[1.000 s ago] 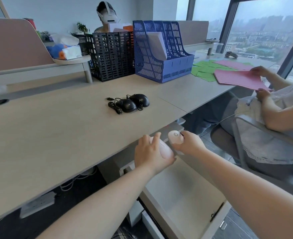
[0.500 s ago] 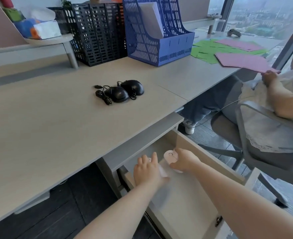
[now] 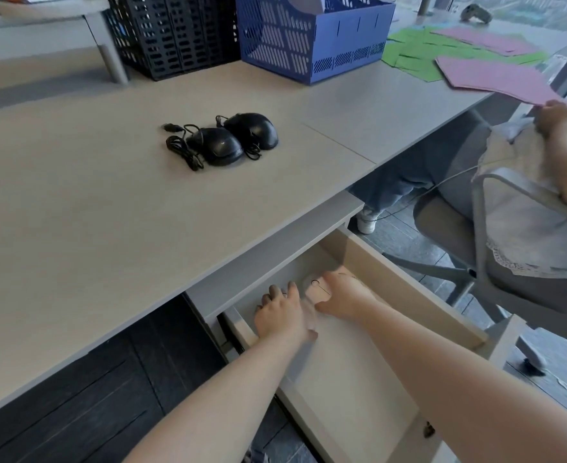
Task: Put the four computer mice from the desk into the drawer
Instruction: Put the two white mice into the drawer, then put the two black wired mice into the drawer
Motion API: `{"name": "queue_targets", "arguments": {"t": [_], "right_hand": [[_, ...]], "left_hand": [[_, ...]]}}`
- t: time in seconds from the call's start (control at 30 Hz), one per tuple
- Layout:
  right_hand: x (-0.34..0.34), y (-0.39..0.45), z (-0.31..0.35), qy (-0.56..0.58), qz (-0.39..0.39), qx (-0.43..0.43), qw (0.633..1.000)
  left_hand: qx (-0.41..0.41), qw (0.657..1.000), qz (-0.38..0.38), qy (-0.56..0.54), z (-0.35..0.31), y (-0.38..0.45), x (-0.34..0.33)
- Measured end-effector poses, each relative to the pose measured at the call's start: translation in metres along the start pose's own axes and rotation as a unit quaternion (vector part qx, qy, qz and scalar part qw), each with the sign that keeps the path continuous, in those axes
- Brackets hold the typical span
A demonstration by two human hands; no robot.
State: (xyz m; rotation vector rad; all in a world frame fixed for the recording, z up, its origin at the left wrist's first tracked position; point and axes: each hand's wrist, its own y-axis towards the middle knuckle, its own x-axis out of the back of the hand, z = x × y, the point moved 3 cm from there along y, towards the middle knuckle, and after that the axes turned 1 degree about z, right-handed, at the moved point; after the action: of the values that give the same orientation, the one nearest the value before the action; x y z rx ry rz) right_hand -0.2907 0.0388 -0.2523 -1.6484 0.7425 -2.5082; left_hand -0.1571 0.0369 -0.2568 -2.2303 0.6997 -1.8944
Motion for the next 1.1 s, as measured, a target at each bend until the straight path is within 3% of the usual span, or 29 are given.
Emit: {"name": "queue_targets", "arguments": {"t": [0.37,0.57,0.77,0.83,0.97,1.1], "right_hand": [[-0.001,-0.008,-0.005,-0.001,-0.011,0.013,1.000],[0.022,-0.020,-0.005,-0.002,0.001,-0.006,1.000],[0.043,-0.043,0.017,-0.050,-0.001,0.021,0.999],[0.054,-0.053,0.025,-0.039,-0.044,0.042,0.997],[0.090,-0.082,0.045,0.050,-0.236,0.070,0.968],[0.113,-0.096,0.070,0.108,-0.317,0.105,0.936]], "left_hand": [[0.006,0.998,0.048,-0.026,-0.002,-0.008,0.002],[-0.074,0.997,-0.014,-0.016,-0.006,-0.024,0.033],[-0.091,0.995,-0.049,-0.009,-0.007,-0.049,0.077],[-0.101,0.993,-0.065,-0.012,-0.007,-0.061,0.089],[-0.122,0.980,-0.136,-0.073,-0.006,-0.086,0.121],[-0.138,0.952,-0.235,-0.136,0.006,-0.101,0.158]]}}
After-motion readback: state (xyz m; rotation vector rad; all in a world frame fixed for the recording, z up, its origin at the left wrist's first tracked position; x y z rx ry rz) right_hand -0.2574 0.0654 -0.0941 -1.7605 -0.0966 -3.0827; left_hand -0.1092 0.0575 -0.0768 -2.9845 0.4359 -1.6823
